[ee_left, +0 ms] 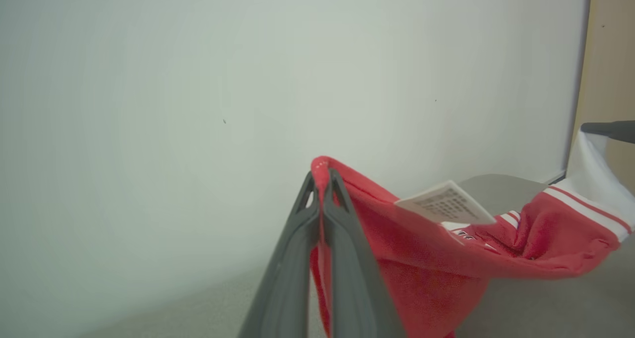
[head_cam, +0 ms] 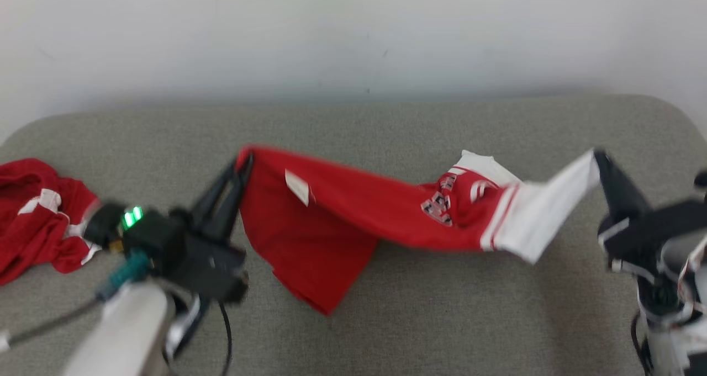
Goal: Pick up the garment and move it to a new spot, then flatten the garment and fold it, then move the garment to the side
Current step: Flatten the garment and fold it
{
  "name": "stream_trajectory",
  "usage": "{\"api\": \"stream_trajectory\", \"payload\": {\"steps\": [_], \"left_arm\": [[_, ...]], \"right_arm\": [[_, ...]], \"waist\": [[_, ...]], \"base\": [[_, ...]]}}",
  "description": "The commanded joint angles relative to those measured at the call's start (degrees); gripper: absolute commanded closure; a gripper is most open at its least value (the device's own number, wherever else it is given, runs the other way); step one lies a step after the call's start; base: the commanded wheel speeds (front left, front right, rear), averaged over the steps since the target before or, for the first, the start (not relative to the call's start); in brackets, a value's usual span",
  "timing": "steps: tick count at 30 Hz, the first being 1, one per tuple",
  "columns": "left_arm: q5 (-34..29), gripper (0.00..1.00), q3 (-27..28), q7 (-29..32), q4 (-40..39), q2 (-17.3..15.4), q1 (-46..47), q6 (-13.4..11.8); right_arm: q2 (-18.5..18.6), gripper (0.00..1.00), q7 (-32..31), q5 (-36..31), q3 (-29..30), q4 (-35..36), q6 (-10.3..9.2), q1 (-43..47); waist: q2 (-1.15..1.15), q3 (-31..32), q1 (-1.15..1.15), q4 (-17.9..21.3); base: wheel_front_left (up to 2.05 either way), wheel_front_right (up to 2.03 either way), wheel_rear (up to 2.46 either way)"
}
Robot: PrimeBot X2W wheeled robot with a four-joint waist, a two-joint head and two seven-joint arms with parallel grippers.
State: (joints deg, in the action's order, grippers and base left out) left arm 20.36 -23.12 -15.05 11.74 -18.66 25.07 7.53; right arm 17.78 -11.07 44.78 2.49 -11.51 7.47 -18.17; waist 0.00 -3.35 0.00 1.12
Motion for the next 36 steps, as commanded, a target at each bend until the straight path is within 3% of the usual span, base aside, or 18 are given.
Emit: {"api": "stream_trajectory", "payload": {"steps": [1, 9, 17, 23, 30, 36], "left_arm": [[0.82, 1.00, -1.30, -0.20, 0.38, -1.37, 4.22, -0.11], [12.41, 1.00, -9.46, 5.04, 5.04, -7.85, 38.57, -0.12], [19.82, 1.00, -16.53, 6.24, 14.12, -9.34, 68.80, -0.12], [22.79, 1.00, -22.95, 3.88, 21.25, -9.69, 82.11, -0.13], [28.09, 1.00, -28.98, 2.40, 26.79, -12.02, 90.58, -0.13], [33.42, 1.00, -36.37, 0.81, 25.58, -14.38, 96.25, -0.13]], "right_arm": [[-0.75, 1.00, -0.94, 0.78, 0.45, 0.38, 0.07, -3.11], [-5.97, 1.00, -6.21, -3.08, 3.31, -9.54, 0.08, -34.84], [-11.88, 1.00, -2.07, -8.80, 7.47, -24.78, 0.08, -68.34], [-11.76, 1.00, 3.95, -16.57, 11.37, -34.98, 0.08, -84.88], [-10.11, 1.00, 8.54, -25.07, 15.26, -44.26, 0.08, -95.62], [-8.79, 1.00, 11.27, -28.41, 18.59, -50.48, 0.08, -102.36]], "waist": [[0.00, -2.19, 0.00, 0.28], [0.00, -14.59, 0.00, 1.66], [0.00, -23.20, 0.00, 4.10], [0.00, -25.62, 0.00, 5.00], [0.00, -28.00, 0.00, 6.17], [0.00, -31.24, 0.00, 6.68]], "base": [[0.00, 0.00, 0.00], [0.00, 0.00, 0.00], [0.00, 0.00, 0.00], [0.00, 0.00, 0.00], [0.00, 0.00, 0.00], [0.00, 0.00, 0.00]]}}
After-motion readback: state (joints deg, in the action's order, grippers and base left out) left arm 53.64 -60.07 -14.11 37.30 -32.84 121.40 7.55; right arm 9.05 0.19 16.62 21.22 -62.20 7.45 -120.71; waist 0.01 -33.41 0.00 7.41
